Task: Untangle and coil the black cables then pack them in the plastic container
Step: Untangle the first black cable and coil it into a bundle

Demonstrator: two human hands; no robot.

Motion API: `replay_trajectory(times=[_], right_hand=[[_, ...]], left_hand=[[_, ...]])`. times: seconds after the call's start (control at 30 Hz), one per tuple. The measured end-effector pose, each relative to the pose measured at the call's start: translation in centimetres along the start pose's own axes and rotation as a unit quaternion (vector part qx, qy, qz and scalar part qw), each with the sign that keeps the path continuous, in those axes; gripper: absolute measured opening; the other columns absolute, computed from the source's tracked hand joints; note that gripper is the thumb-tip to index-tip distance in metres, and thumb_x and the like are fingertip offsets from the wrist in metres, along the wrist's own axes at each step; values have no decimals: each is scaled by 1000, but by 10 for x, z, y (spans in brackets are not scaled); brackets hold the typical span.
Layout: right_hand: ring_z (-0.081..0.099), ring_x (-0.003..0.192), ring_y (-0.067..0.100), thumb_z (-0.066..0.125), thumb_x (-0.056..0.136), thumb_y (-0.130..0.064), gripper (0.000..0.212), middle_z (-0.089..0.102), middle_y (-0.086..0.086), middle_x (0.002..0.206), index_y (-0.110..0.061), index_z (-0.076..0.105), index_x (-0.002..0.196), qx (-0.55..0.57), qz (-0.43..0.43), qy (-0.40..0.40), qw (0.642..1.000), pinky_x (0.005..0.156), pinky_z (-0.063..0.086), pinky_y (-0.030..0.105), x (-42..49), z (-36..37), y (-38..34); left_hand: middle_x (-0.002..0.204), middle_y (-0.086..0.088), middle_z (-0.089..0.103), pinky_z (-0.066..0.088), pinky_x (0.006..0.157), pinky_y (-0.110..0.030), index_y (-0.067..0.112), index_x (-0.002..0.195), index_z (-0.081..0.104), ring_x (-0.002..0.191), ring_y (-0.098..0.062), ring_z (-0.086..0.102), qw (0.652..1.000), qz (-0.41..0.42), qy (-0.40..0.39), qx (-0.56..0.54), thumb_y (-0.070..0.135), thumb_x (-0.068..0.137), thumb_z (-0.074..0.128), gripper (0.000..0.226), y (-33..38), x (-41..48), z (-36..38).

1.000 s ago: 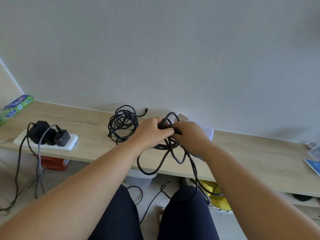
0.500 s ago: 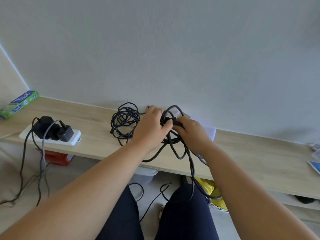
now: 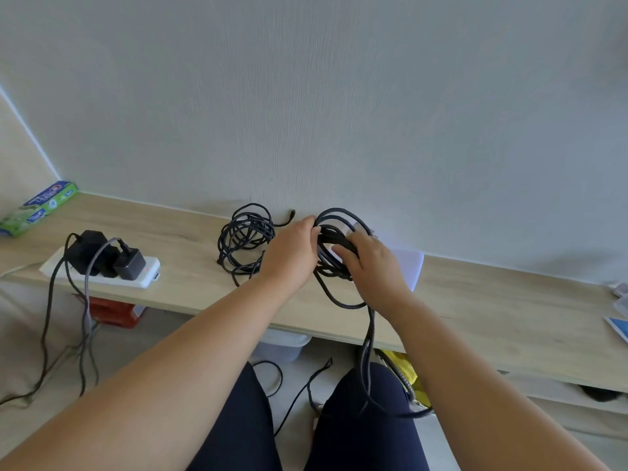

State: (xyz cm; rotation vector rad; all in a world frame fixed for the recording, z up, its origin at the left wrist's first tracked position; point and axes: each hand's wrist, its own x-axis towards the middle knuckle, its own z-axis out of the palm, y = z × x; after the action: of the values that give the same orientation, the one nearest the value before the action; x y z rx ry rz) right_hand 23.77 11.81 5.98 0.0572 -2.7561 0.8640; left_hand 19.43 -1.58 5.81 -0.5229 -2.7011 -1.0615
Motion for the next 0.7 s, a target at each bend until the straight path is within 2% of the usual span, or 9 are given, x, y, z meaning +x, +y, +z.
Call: replay_trajectory(times=[0.07, 0.13, 0.23, 0.33, 0.43, 0.57, 0.63, 0.7], right_hand=[[42, 73, 19, 50, 96, -27, 23, 46, -2, 71, -13, 44, 79, 29, 4, 11, 1000, 56, 32, 16, -2, 2, 1], [42, 69, 16, 50, 96, -24, 24, 45, -4, 70, -16, 42, 75, 64, 13, 19, 998, 60, 35, 14, -6, 3, 0], [44, 68, 12, 49, 97, -21, 22, 48, -3, 71, -15, 46, 76, 116, 31, 43, 992, 60, 36, 13, -11, 5, -5], [46, 59, 2, 46, 98, -17, 22, 50, -10, 68, -17, 50, 75, 223, 80, 72, 969, 56, 36, 11, -12, 3, -13], [39, 53, 2, 43, 99, -21, 29, 48, -7, 64, -18, 48, 71, 276, 101, 89, 952, 54, 35, 16, -12, -1, -14], [46, 65, 6, 38, 101, -28, 30, 51, -4, 70, -20, 48, 74, 335, 134, 115, 925, 64, 40, 22, -13, 2, -11], [48, 69, 11, 38, 101, -29, 30, 52, -3, 71, -19, 48, 74, 357, 143, 132, 913, 66, 41, 31, -15, 5, -9], [49, 68, 11, 38, 101, -27, 27, 53, -3, 70, -21, 49, 77, 347, 134, 143, 917, 66, 42, 27, -17, 8, -9]], left_hand=[[96, -12, 63, 42, 80, -33, 2, 127, 53, 90, -25, 59, 999, -26, -7, -42, 18, 102, 36, 34, 0, 1, -2], [90, -8, 58, 36, 73, -27, 2, 123, 57, 84, -21, 54, 996, -52, -24, -66, 16, 102, 38, 32, -3, 4, -2], [107, -5, 62, 33, 70, -17, 7, 127, 57, 98, -19, 57, 990, -89, -25, -104, 16, 102, 37, 33, -7, 9, 0], [106, -9, 64, 35, 71, -25, 6, 115, 62, 99, -24, 57, 991, -60, -10, -122, 15, 102, 35, 31, -6, 13, 2], [117, -8, 60, 30, 71, -19, 9, 126, 57, 107, -22, 55, 987, -87, -40, -127, 20, 103, 35, 34, -3, 16, -2], [114, -9, 64, 41, 88, -30, 11, 120, 61, 107, -23, 58, 982, -88, -77, -148, 19, 102, 35, 32, -4, 22, -8], [109, -7, 66, 43, 88, -30, 12, 114, 64, 103, -20, 60, 981, -81, -99, -147, 19, 102, 36, 31, -5, 23, -9], [112, -5, 66, 43, 85, -26, 11, 113, 64, 100, -15, 62, 976, -87, -115, -161, 18, 102, 37, 30, -5, 23, -9]])
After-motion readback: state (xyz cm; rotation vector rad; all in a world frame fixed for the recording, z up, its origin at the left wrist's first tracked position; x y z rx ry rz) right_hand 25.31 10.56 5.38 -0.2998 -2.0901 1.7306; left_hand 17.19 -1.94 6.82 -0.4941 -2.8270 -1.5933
